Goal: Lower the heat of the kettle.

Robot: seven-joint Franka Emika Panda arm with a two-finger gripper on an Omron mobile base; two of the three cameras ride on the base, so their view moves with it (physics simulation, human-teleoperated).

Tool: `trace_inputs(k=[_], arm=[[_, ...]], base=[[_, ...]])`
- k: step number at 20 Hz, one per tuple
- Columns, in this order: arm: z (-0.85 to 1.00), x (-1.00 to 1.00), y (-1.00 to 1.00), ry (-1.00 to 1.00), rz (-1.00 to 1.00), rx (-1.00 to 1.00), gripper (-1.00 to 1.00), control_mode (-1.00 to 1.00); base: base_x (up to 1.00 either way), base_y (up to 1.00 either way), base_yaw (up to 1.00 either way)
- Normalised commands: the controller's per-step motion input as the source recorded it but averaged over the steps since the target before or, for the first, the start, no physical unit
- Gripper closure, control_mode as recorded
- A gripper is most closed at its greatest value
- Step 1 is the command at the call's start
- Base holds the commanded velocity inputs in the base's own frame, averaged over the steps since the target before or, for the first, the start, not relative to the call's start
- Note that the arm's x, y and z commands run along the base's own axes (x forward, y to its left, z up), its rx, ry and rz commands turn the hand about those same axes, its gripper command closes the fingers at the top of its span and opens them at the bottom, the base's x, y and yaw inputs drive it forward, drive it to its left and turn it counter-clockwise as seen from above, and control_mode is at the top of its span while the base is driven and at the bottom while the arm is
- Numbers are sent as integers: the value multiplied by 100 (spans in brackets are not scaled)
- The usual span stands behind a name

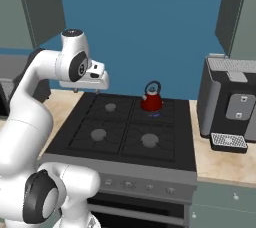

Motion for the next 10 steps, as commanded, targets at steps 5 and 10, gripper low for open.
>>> trace_inputs(k=[5,10], arm=[[0,0,0,0,0,0,-100,100],[0,0,0,0,0,0,-100,100]], base=[[4,27,0],[1,25,0]])
